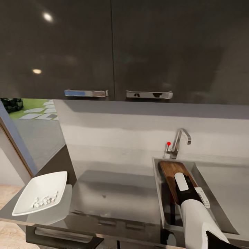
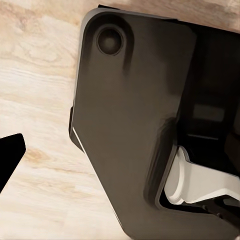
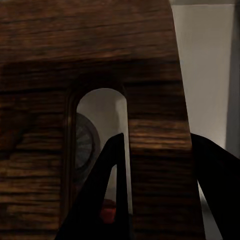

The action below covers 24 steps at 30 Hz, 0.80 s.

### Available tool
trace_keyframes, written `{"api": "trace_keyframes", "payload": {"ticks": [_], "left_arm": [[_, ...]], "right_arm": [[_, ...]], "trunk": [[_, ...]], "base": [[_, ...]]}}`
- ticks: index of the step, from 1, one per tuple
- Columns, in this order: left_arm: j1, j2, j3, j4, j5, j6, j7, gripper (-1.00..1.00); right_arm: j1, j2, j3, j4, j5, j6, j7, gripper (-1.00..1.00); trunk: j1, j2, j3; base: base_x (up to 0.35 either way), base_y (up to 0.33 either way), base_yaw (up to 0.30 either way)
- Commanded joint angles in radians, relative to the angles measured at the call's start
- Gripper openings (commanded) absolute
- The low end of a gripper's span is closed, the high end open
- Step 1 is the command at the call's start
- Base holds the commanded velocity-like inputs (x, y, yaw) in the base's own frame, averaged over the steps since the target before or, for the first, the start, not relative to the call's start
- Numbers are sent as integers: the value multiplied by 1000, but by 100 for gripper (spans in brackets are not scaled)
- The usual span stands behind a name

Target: In the kitchen, take the Vidalia onion out of the sink, dice it on the chopping board with the paring knife, put the diced onion into the bowl on the countertop, then place both the paring knife and the chopping board into the sink.

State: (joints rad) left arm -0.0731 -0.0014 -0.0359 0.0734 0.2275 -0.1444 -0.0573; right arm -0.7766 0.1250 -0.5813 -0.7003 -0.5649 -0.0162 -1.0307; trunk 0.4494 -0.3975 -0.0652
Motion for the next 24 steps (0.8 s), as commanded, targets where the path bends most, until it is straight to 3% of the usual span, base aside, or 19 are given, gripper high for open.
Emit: {"api": "trace_keyframes", "payload": {"ticks": [1, 24], "left_arm": [[-2, 0, -4, 5, 10, -7, -6, 100], [-2, 0, -4, 5, 10, -7, -6, 100]], "right_arm": [[-1, 1, -3, -2, -3, -2, 0, -100], [-1, 2, 1, 0, -3, -2, 20, -100]], "trunk": [[1, -2, -4], [1, -2, -31]], "base": [[0, 0, 17], [0, 0, -132]]}}
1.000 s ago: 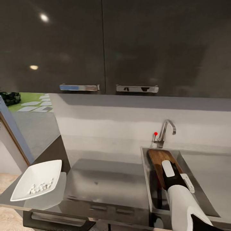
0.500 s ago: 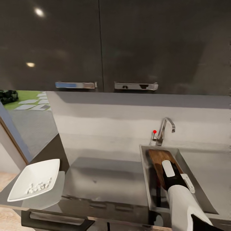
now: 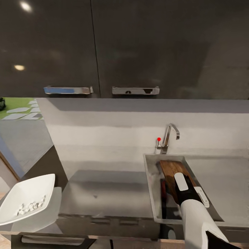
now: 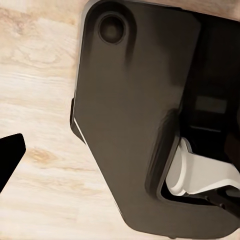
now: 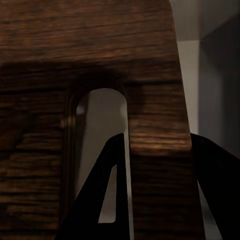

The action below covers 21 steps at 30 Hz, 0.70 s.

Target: In the kitchen, take the Vidalia onion out of the sink, dice it on the chopping board with the paring knife, put the diced onion into the bowl on the countertop, then place both the paring knife and the chopping board into the sink.

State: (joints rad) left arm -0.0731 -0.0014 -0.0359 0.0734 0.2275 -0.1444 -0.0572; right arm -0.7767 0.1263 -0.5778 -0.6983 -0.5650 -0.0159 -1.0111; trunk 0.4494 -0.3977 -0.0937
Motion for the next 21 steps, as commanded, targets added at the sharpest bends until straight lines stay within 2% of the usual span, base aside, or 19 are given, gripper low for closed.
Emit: {"api": "trace_keyframes", "payload": {"ticks": [1, 21], "left_arm": [[-2, 0, -4, 5, 10, -7, -6, 100], [-2, 0, -4, 5, 10, -7, -6, 100]], "right_arm": [[-1, 1, -3, -1, -3, -2, 1, -100], [-1, 1, -2, -1, -3, -4, 3, -100]], "trunk": [[1, -2, -4], [1, -2, -35]], "base": [[0, 0, 18], [3, -11, 12]]}}
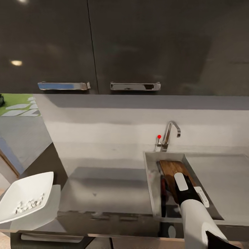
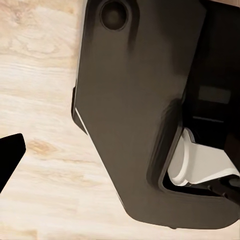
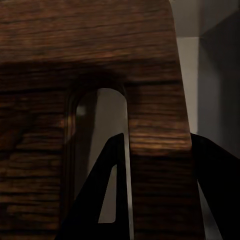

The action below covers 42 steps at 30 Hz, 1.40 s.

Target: In the kitchen, take the Vidalia onion out of the sink, dice it on the chopping board with the paring knife, put the diced onion into the bowl on the countertop, then place both the paring knife and the chopping board into the sink.

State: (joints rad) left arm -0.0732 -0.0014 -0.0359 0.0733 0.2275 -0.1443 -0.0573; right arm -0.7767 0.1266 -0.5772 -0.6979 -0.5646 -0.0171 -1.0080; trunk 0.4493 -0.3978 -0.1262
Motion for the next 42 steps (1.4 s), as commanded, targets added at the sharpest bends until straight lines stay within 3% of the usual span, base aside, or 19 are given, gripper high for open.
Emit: {"api": "trace_keyframes", "payload": {"ticks": [1, 42], "left_arm": [[-2, 0, -4, 5, 10, -8, -6, 100], [-2, 9, -4, 5, 10, -8, -6, 100]], "right_arm": [[-1, 1, -3, -2, -3, -3, 0, -100], [-1, 7, -1, -2, -3, -3, 0, -100]], "trunk": [[1, -2, -4], [1, -2, -65]], "base": [[95, -104, 0], [18, -17, 9]]}}
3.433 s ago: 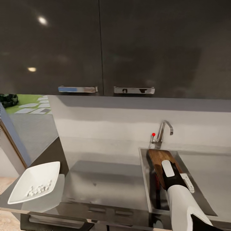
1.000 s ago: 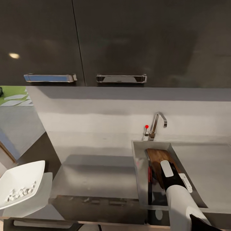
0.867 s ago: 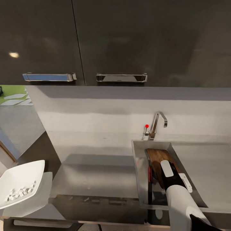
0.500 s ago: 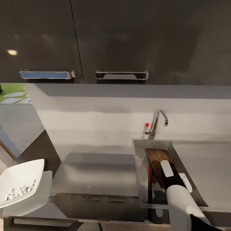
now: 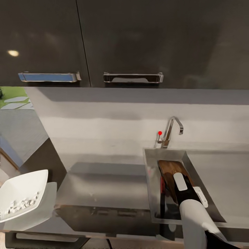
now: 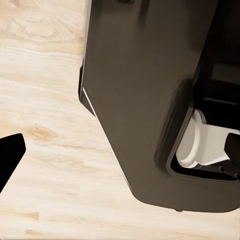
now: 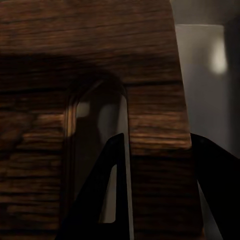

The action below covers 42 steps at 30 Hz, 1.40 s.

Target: In the kitchen, take the Vidalia onion out of the sink, dice it on the chopping board with the paring knife, put the diced onion into the bowl on the countertop, then place both the paring knife and the chopping board into the sink.

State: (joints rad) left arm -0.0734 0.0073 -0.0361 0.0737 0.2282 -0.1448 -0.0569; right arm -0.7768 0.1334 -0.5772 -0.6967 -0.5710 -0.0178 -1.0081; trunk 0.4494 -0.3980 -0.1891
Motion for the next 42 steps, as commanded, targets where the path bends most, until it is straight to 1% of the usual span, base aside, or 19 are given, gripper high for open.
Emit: {"api": "trace_keyframes", "payload": {"ticks": [1, 7, 17, 18, 31, 34, 35, 36, 37, 38, 39, 40, 41, 42], "left_arm": [[-2, 0, -4, 5, 10, -7, -6, 100], [-2, 0, -4, 5, 10, -7, -6, 100], [-2, 0, -4, 5, 10, -7, -6, 100], [-2, 0, -4, 5, 10, -7, -6, 100], [-2, 0, -4, 5, 10, -7, -6, 100], [-2, 0, -4, 5, 10, -7, -6, 100], [-2, -1, -5, 5, 10, -7, -6, 100], [-2, -1, -5, 5, 10, -7, -6, 100], [-2, -1, -5, 5, 10, -7, -6, 100], [-2, -1, -5, 5, 10, -7, -6, 100], [-2, -1, -5, 5, 10, -7, -6, 100], [-2, -1, -5, 5, 10, -7, -6, 100], [-2, -1, -5, 5, 10, -7, -6, 100], [-2, -1, -4, 5, 10, -7, -6, 100]], "right_arm": [[-1, 0, -1, -3, 4, -2, 0, -100], [-1, 1, -1, -3, 4, -2, 0, -100], [-1, 1, -1, -3, 4, -2, 0, -100], [-1, 0, -1, -3, 4, -1, 0, 100], [-1, 2, 1, -3, 3, 0, 0, 100], [-1, 6, 5, -9, 4, 5, -1, 100], [-1, 8, 14, -14, 5, 9, -2, 100], [-1, 9, 33, -19, 5, 14, -2, 100], [-1, 10, 101, -51, 6, 32, -3, 100], [-1, 10, 146, -81, 5, 51, -4, 100], [-1, 11, 209, -139, 3, 94, -6, 100], [-1, 12, 244, -184, 3, 132, -6, 100], [-1, 12, 269, -229, 2, 177, -7, 100], [-1, 14, 286, -272, 2, 228, -7, 100]], "trunk": [[1, -2, -4], [1, -2, -11], [1, -2, -12], [1, -2, -12], [1, -2, -12], [1, -2, -12], [1, -2, -12], [1, -2, -12], [1, -2, -12], [1, -2, -12], [1, -2, -12], [1, -2, -12], [1, -2, -12], [1, -2, -12]], "base": [[0, 0, 68], [0, 0, 53], [0, 0, 5], [0, 0, 0], [0, 0, 0], [0, 0, 0], [0, 0, 0], [0, 0, 0], [0, 0, 0], [0, 0, 0], [0, 0, 0], [0, 0, 0], [0, 0, 0], [0, 0, 0]]}}
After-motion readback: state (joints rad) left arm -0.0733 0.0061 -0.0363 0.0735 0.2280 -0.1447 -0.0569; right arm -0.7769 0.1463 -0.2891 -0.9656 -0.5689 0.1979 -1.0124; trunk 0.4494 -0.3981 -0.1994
